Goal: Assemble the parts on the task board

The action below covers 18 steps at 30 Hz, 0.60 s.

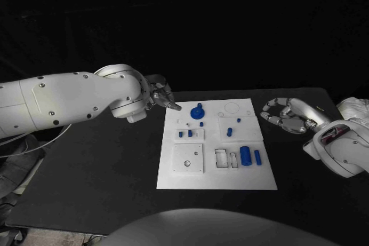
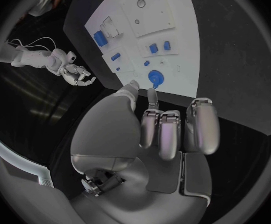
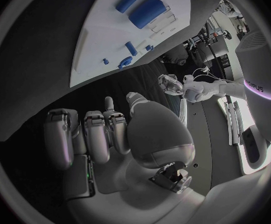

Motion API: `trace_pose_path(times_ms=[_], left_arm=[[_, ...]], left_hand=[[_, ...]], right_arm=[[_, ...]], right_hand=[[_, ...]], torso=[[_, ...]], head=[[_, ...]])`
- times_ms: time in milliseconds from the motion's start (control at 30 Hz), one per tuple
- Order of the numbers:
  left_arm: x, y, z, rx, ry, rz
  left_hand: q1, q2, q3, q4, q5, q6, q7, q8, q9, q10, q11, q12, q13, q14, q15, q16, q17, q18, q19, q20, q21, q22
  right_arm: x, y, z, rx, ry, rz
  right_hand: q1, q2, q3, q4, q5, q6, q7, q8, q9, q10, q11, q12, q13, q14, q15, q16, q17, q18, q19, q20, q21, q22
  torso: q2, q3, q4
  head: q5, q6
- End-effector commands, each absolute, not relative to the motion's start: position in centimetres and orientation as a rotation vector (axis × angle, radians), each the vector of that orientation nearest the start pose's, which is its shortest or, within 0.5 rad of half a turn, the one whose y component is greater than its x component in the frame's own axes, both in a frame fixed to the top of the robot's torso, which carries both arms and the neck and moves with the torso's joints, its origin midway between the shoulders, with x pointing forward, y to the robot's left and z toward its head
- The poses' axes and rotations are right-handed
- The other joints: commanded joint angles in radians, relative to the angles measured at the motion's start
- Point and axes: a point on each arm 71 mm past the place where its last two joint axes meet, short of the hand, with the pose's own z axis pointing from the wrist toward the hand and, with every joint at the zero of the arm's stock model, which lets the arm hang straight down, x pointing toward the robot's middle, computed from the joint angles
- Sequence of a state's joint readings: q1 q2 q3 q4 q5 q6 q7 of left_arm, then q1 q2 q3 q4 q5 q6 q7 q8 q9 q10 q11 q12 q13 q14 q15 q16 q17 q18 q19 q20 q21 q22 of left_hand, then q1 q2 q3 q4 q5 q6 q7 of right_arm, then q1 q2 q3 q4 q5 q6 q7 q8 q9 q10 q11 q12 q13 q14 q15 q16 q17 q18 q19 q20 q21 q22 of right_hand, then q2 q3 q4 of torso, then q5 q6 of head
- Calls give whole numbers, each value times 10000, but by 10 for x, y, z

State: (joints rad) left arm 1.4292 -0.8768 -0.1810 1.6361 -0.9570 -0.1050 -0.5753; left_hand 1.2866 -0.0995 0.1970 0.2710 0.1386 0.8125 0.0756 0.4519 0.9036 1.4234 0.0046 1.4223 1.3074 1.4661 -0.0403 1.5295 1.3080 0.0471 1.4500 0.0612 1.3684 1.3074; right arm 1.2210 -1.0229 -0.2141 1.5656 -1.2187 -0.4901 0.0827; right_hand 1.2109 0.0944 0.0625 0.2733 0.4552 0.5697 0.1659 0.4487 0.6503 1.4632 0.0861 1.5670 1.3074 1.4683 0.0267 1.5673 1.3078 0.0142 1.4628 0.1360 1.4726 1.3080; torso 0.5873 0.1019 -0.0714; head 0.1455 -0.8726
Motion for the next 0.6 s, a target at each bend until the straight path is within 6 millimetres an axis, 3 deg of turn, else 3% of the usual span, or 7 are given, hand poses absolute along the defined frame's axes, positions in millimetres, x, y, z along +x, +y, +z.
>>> trace_pose_path(times_ms=[33, 100, 167, 267, 333, 467, 600], left_arm=[[485, 189, -158, -2416, 21378, -6782], [490, 178, -160, -1378, 20803, -6978], [493, 169, -166, -224, 20157, -6955], [495, 157, -174, 1370, 18928, -6745], [495, 149, -182, 2488, 18099, -6574], [492, 132, -198, 4425, 17229, -6132], [491, 119, -212, 5601, 16808, -5880]], left_hand=[[1454, -85, 813, -122, 305, -628, 448, -1321, -1259, -4987, 337, -6567, -2935, -1812, 216, -3554, 128, 121, -498, 146, -627, 1801], [2219, -460, 1463, 34, -67, -557, 933, -2030, -2174, -6168, 918, -9138, -4883, -3625, 748, -6177, -1601, 186, -1023, 413, -1255, 1612], [2740, -817, 1741, -10, -311, -516, 981, -2551, -2884, -6636, 1089, -10266, -5981, -3792, 806, -7174, -2570, 274, -1246, 530, -1589, 1491], [2925, -1151, 1590, 38, -198, -355, 571, -2985, -3642, -6633, 814, -11006, -7066, -2581, 339, -7089, -3097, 365, -750, 361, -1218, 1548], [2976, -1203, 1399, 111, -13, 23, 411, -3264, -4298, -6184, 569, -11340, -7957, -1528, 24, -6477, -3046, 208, -227, 133, -733, 1666], [2837, -1271, 921, 101, 49, 471, -174, -3405, -4854, -6127, 244, -11616, -8728, -998, -107, -6003, -2986, 163, -13, -32, -544, 1720], [2956, -1182, 659, 8, 249, 592, -292, -3576, -5262, -6110, 132, -11703, -9205, -762, -209, -5606, -2913, 148, 51, -132, -537, 1727]], right_arm=[[449, -274, -217, 129, 16325, 7308], [449, -273, -216, 68, 16223, 7417], [449, -272, -215, 30, 16119, 7512], [448, -272, -214, 2, 15987, 7626], [448, -272, -213, -7, 15911, 7681], [448, -273, -213, -9, 15865, 7735], [447, -273, -213, -8, 15863, 7761]], right_hand=[[100, -28, -22, -59, 37, -9, -4, 57, 11, 1076, 59, 38, 2634, 1025, 64, 35, 2630, 157, 222, 64, 75, 2232], [102, -24, -21, -56, 37, -3, -6, 66, 13, 1076, 57, 38, 2634, 1025, 64, 35, 2630, 144, 258, 64, 113, 2248], [104, -20, -20, -53, 37, 0, -8, 71, 14, 1076, 54, 38, 2634, 1025, 63, 35, 2630, 140, 272, 64, 127, 2254], [105, -18, -19, -51, 38, -1, -8, 73, 14, 1076, 53, 38, 2634, 1025, 62, 35, 2630, 136, 284, 64, 139, 2260], [107, -16, -18, -50, 38, -1, -9, 75, 14, 1076, 51, 38, 2634, 1025, 62, 35, 2630, 131, 297, 64, 154, 2266], [109, -14, -17, -50, 38, -2, -10, 76, 14, 1076, 50, 38, 2634, 1025, 61, 35, 2630, 126, 313, 64, 170, 2273], [111, -13, -16, -48, 38, -4, -11, 78, 14, 1076, 49, 38, 2634, 1025, 61, 35, 2630, 124, 318, 64, 176, 2276]], torso=[[14, -15, -11], [33, -24, 9], [44, -29, 21], [42, -24, -3], [46, -21, 2], [62, -32, -16], [73, -26, -19]], head=[[19, 0], [-18, 0], [-62, 0], [-96, 0], [-136, 0], [-144, 0], [-127, 0]])
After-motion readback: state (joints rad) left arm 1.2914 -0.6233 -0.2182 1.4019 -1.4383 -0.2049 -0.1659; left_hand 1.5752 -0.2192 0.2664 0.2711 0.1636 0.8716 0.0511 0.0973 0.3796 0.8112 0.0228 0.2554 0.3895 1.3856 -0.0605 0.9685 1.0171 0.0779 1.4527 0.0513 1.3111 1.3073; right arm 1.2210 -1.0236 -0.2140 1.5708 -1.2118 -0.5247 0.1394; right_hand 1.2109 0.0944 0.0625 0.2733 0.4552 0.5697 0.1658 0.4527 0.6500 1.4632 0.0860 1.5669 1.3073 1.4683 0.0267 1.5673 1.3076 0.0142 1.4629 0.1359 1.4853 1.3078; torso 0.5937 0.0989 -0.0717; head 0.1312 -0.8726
